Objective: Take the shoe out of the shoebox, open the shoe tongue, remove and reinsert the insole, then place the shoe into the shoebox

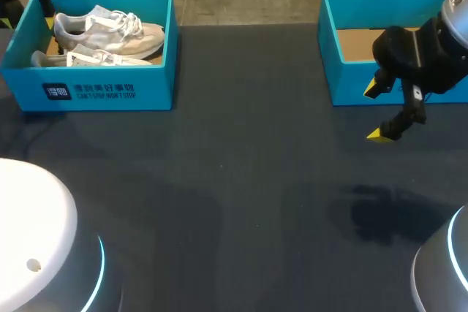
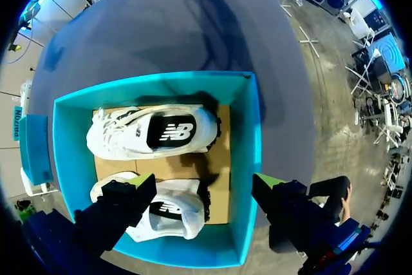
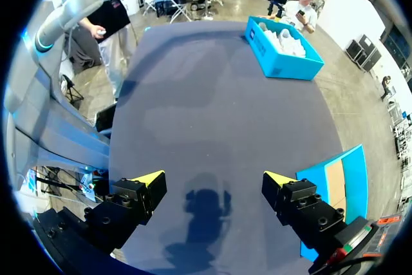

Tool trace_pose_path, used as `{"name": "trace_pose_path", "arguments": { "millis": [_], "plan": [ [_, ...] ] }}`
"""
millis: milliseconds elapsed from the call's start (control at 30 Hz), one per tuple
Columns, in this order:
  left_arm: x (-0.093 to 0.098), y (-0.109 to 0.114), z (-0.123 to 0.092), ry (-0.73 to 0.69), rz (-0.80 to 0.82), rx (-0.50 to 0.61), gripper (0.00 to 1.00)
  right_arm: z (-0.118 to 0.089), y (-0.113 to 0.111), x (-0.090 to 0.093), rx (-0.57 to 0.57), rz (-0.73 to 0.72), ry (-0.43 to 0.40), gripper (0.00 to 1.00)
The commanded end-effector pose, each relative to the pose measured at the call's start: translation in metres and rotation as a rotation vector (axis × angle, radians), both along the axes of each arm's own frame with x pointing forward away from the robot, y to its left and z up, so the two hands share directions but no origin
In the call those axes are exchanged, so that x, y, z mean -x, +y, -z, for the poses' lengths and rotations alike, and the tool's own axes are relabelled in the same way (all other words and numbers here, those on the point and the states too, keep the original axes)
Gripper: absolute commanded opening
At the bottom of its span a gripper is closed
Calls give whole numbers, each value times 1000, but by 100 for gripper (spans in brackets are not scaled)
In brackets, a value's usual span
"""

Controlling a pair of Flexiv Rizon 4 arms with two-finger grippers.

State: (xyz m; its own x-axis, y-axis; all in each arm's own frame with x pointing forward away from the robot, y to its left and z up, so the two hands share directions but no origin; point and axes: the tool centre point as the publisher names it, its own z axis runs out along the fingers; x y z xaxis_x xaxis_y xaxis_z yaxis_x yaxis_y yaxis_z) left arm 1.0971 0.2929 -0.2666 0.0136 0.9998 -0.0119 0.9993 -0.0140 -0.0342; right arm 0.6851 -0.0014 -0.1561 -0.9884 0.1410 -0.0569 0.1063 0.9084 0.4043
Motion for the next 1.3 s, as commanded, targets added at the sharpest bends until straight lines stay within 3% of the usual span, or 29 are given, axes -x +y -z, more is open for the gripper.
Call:
{"name": "trace_pose_path", "arguments": {
  "millis": [33, 267, 567, 600, 633, 667, 800, 833, 867, 933, 1300],
  "plan": [
    [4, -1, 0, -22, 0, -2, 100, 0, 2, -3, 4, -1, 6, 100],
    [4, -1, 0, -22, 0, -2, 100, 0, 2, -3, 4, -1, 6, 100],
    [26, -6, 19, -22, 36, -15, 100, 0, 2, -3, 4, -1, 6, 100],
    [27, -6, 20, -21, 38, -14, 98, 0, 2, -3, 4, -1, 6, 100],
    [28, -6, 22, -14, 44, -22, 76, 0, 2, -3, 4, -1, 6, 100],
    [29, -7, 23, -18, 43, -9, 69, 0, 2, -3, 4, -1, 6, 100],
    [35, -9, 27, -8, 58, -2, 73, 0, 2, -3, 4, -1, 6, 100],
    [36, -10, 28, -7, 65, 3, 72, 0, 2, -3, 4, -1, 6, 100],
    [38, -11, 28, -9, 67, 2, 62, 0, 2, -3, 4, -1, 6, 100],
    [42, -11, 29, -5, 78, 8, 60, 0, 2, -3, 4, -1, 6, 100],
    [59, -13, 35, -44, 113, 16, 71, 0, 2, -3, 4, -1, 6, 100]
  ]
}}
